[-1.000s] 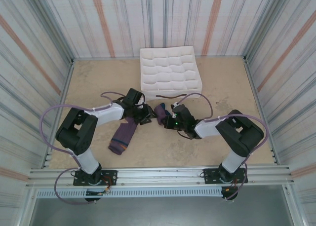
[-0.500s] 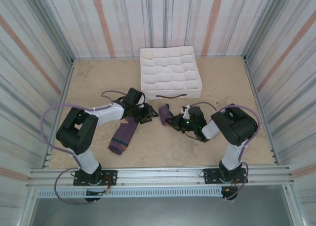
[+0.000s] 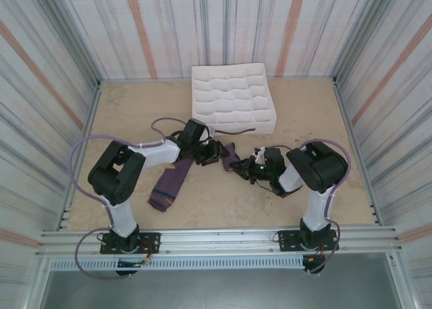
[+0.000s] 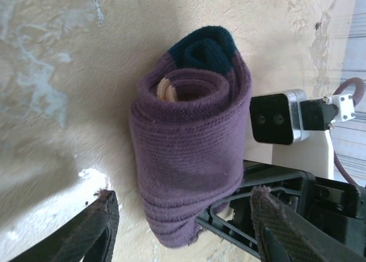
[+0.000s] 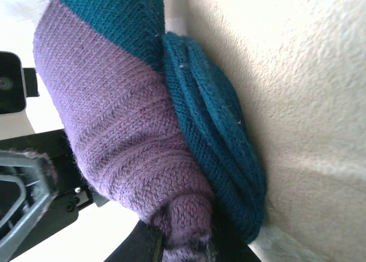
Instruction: Roll the socks
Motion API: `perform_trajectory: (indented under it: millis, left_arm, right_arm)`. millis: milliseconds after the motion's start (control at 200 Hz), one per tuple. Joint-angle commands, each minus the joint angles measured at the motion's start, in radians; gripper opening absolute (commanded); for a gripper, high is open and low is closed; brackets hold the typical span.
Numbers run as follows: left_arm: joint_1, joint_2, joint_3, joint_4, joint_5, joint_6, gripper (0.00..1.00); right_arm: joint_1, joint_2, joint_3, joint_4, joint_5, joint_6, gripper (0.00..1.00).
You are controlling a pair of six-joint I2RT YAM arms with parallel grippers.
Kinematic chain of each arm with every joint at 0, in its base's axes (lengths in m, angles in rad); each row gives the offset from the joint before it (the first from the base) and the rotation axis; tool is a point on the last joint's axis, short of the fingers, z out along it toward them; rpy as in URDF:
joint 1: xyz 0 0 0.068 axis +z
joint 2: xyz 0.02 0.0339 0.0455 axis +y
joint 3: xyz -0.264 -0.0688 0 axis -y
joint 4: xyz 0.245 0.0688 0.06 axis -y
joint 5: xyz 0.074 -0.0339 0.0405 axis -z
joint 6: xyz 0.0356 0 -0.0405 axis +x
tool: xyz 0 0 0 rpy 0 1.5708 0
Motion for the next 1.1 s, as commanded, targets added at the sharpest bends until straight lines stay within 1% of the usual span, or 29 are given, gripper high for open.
perform_trajectory:
  millis: [0,140,235,301,396,486,591,706,802,812,902,947,1027,1097]
  left_arm:
    - [-0.008,0.037,0.028,0.017,-0.011,0.036,0.63]
    - [-0.011,0.079,0.035,0.02,-0.02,0.02,0.59]
    - [-0.014,0.103,0.042,0.03,-0.02,0.014,0.54]
    - [-0.02,0.118,0.051,0.031,-0.018,0.01,0.48]
    - [-0.025,0.135,0.062,0.031,-0.012,0.002,0.36]
    - [-0.03,0.141,0.067,0.024,-0.016,-0.001,0.25]
    - [-0.032,0.141,0.072,0.006,-0.026,0.001,0.13]
    - [-0.035,0.129,0.092,-0.075,-0.067,0.045,0.04]
    - [-0.038,0.116,0.11,-0.15,-0.101,0.097,0.02]
    - [-0.038,0.114,0.111,-0.156,-0.105,0.102,0.02]
    - [-0.042,0.1,0.118,-0.193,-0.125,0.141,0.02]
    - [-0.047,0.093,0.122,-0.209,-0.136,0.16,0.01]
    - [-0.057,0.083,0.129,-0.226,-0.151,0.195,0.01]
    - [-0.07,0.081,0.14,-0.244,-0.161,0.224,0.01]
  right_arm:
    - [-0.009,0.107,-0.071,-0.227,0.046,0.078,0.0]
    - [-0.009,0.125,-0.077,-0.202,0.046,0.088,0.0]
    - [-0.009,0.124,-0.078,-0.204,0.047,0.087,0.0]
    - [-0.009,0.119,-0.077,-0.217,0.052,0.084,0.01]
    - [-0.009,0.094,-0.072,-0.252,0.057,0.069,0.03]
    - [-0.007,0.047,-0.067,-0.307,0.068,0.039,0.11]
    - [-0.007,-0.041,-0.039,-0.457,0.084,-0.022,0.2]
    - [-0.006,-0.168,0.014,-0.69,0.112,-0.12,0.3]
    - [-0.003,-0.284,0.075,-0.911,0.14,-0.212,0.4]
    - [-0.004,-0.296,0.083,-0.931,0.143,-0.243,0.41]
    - [-0.002,-0.394,0.147,-1.127,0.181,-0.338,0.5]
    - [-0.002,-0.43,0.181,-1.214,0.204,-0.382,0.53]
    - [-0.003,-0.468,0.236,-1.325,0.236,-0.45,0.58]
    - [-0.004,-0.467,0.28,-1.372,0.25,-0.503,0.61]
